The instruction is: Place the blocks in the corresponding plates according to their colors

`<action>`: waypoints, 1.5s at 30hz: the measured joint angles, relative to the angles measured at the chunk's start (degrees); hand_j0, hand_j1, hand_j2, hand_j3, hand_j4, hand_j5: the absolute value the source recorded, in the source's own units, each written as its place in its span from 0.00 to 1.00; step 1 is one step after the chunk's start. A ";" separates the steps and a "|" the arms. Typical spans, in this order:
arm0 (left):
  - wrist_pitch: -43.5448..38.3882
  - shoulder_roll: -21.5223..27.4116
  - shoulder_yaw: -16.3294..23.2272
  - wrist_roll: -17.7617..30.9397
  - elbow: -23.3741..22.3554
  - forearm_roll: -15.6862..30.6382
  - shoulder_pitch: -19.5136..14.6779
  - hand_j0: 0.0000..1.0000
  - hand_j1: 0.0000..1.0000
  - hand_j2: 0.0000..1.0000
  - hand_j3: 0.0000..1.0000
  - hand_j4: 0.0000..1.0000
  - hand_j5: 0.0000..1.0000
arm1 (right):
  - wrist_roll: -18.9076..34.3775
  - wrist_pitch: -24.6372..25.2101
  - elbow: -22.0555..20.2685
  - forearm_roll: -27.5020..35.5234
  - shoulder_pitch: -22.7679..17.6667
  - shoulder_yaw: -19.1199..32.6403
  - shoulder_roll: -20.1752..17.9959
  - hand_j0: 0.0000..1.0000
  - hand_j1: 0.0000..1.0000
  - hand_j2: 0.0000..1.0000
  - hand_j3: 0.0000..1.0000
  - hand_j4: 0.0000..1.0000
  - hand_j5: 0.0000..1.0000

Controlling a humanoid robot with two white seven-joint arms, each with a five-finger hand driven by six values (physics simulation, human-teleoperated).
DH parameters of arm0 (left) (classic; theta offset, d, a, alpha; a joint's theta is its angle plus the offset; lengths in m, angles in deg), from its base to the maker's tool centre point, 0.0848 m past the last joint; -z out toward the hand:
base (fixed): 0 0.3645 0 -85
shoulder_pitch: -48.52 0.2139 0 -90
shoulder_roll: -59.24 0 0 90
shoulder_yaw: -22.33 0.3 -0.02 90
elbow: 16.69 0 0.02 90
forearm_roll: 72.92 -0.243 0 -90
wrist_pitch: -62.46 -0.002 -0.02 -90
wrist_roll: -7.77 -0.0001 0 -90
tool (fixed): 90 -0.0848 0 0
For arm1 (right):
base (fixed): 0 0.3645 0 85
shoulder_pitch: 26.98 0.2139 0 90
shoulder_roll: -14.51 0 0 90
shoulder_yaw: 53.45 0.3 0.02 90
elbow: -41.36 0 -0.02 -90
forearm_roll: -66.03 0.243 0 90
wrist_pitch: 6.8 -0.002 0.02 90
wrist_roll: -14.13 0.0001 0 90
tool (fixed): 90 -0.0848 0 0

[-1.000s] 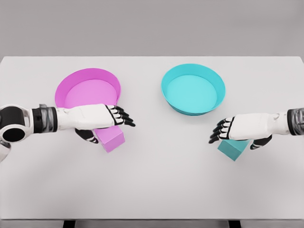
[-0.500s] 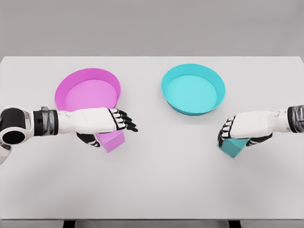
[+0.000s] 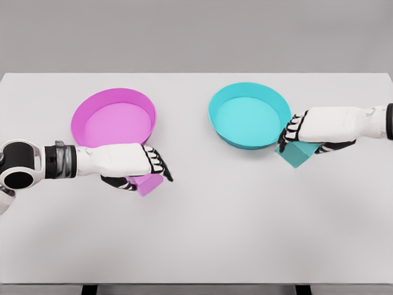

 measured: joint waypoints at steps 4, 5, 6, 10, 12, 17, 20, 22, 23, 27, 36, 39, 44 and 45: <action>0.82 0.04 0.02 0.00 0.01 -0.01 -0.09 0.60 0.60 0.60 0.60 0.60 0.60 | 0.01 0.00 1.86 1.07 0.18 1.84 0.37 0.60 0.60 0.60 0.60 0.60 0.60; 1.07 0.07 0.03 0.00 0.01 0.00 -0.18 0.56 0.56 0.56 0.56 0.56 0.56 | 0.01 -0.01 2.26 1.28 0.27 2.26 0.49 0.60 0.60 0.60 0.60 0.60 0.60; 1.24 0.08 0.03 0.00 0.01 0.02 -0.18 0.53 0.53 0.53 0.53 0.53 0.53 | 0.01 0.00 2.76 1.48 0.26 2.60 0.83 0.60 0.60 0.60 0.60 0.60 0.60; 1.57 0.65 0.01 0.02 0.12 0.21 -0.52 0.48 0.48 0.48 0.48 0.48 0.48 | -0.06 0.00 6.36 2.20 1.21 3.24 4.16 0.59 0.59 0.59 0.59 0.59 0.59; 1.63 0.97 -0.01 0.02 0.57 0.67 -0.88 0.48 0.48 0.48 0.48 0.48 0.48 | -0.09 -0.01 7.78 2.65 1.49 3.33 5.86 0.60 0.60 0.60 0.60 0.60 0.60; 1.67 1.97 -0.11 0.02 1.44 2.67 -1.85 0.48 0.48 0.48 0.48 0.48 0.48 | -0.13 -0.01 12.23 3.10 2.29 3.42 10.30 0.60 0.60 0.60 0.60 0.60 0.60; 1.71 3.16 -0.36 0.02 2.38 4.32 -2.55 0.48 0.48 0.48 0.48 0.48 0.48 | -0.13 -0.02 15.71 3.16 2.37 3.43 13.29 0.60 0.60 0.60 0.60 0.60 0.60; 1.71 4.13 -1.11 0.03 2.69 5.40 -2.81 0.48 0.48 0.48 0.48 0.48 0.48 | -0.14 -0.02 17.65 3.18 2.73 3.43 15.03 0.60 0.60 0.60 0.60 0.60 0.60; 1.71 4.67 -1.71 0.03 2.78 5.99 -2.90 0.48 0.48 0.48 0.48 0.48 0.48 | -0.13 -0.02 18.56 3.18 2.81 3.43 15.90 0.60 0.60 0.60 0.60 0.60 0.60; 1.71 7.21 -5.37 0.03 2.99 8.56 -3.60 0.48 0.48 0.48 0.48 0.48 0.48 | -0.13 -0.02 22.92 3.15 3.25 3.37 20.00 0.60 0.60 0.60 0.60 0.60 0.60; 1.69 7.99 -13.24 0.03 -4.52 8.91 -5.27 0.50 0.50 0.50 0.50 0.50 0.50 | -0.01 -0.02 31.29 2.52 2.73 3.25 28.10 0.61 0.61 0.61 0.61 0.61 0.61; 1.71 6.80 -13.62 0.04 -7.82 8.47 -5.54 0.68 0.68 0.68 0.68 0.68 0.68 | 0.70 -0.02 33.94 1.91 2.11 3.18 29.46 0.62 0.62 0.62 0.62 0.62 0.62; 1.70 5.94 -13.80 0.01 -9.40 8.59 -5.54 0.93 0.93 0.93 0.93 0.93 0.93 | 1.41 -0.03 36.19 1.55 1.76 3.19 30.68 1.00 1.00 1.00 1.00 1.00 1.00; 1.69 5.87 -13.82 0.01 -9.46 8.66 -5.63 0.95 0.95 0.95 0.95 0.95 0.95 | 1.44 -0.03 36.33 1.60 1.67 3.20 30.77 1.00 1.00 1.00 1.00 1.00 1.00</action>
